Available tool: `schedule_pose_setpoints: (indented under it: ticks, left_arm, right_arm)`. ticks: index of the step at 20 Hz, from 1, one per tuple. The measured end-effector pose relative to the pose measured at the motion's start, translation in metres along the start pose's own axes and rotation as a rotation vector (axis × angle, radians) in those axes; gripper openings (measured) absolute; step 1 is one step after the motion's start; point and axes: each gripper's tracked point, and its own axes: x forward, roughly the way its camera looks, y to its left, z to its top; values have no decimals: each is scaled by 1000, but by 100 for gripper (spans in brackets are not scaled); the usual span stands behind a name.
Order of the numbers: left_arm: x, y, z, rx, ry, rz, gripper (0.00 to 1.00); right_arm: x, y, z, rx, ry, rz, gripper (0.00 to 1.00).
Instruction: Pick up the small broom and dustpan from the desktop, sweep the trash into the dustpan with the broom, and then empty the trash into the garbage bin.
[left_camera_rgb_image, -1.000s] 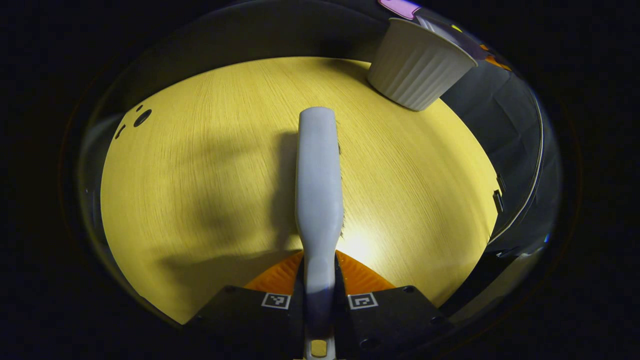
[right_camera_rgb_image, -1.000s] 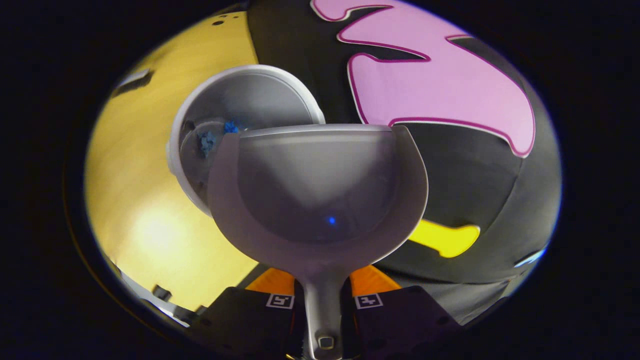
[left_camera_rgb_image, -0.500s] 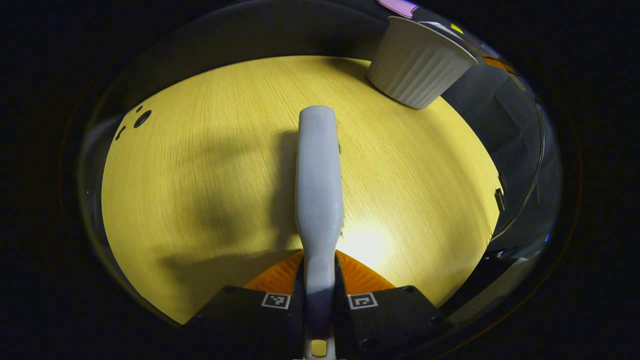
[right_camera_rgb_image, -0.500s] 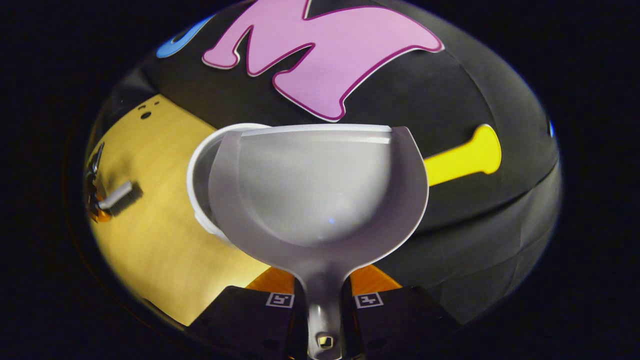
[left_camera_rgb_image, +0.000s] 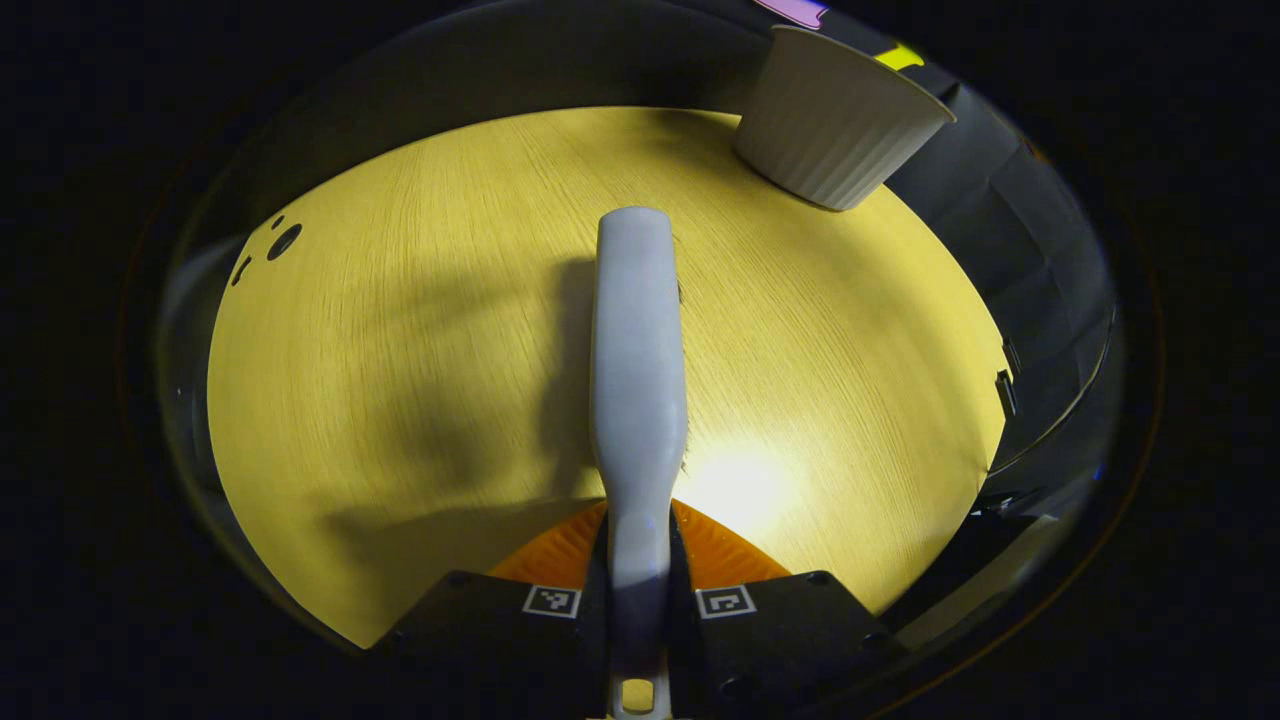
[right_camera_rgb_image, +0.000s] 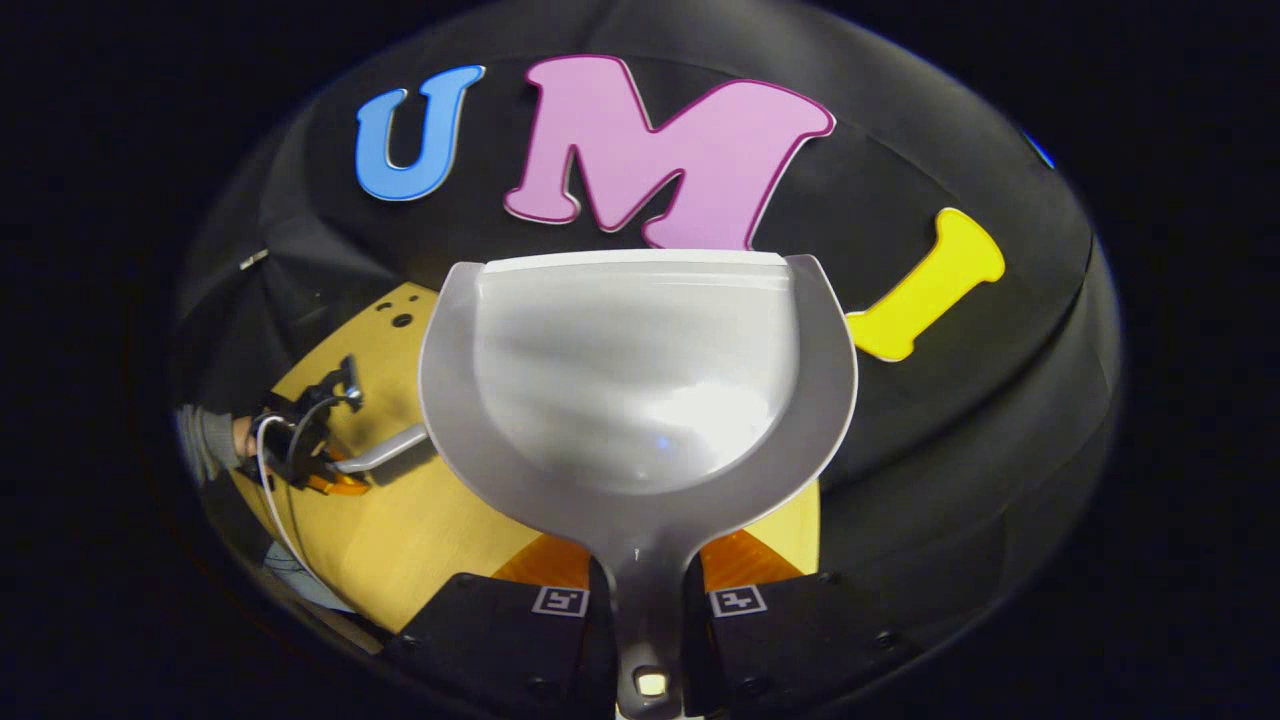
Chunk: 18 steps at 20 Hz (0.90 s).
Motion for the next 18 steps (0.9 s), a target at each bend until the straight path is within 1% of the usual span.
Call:
schedule_pose_setpoints:
  ticks: [1,3,7,10,14,15,18]
  left_arm:
    - [0,0,0,2,2,1,28]
    - [0,0,-1,4,1,2,28]
    - [1,1,-1,7,4,2,28]
    - [0,1,0,15,11,8,28]
    - [-1,2,0,25,23,23,28]
    - [-1,2,-1,29,28,28,28]
    - [-1,3,-1,46,44,44,29]
  right_arm:
    - [5,1,-9,12,7,30,29]
    - [21,-2,-24,12,57,78,29]
    - [62,-20,-67,25,200,133,29]
    - [98,-36,-107,28,313,142,29]
    - [148,-40,-140,23,431,149,29]
    - [155,-39,-149,28,455,156,29]
    - [166,-38,-159,42,508,180,30]
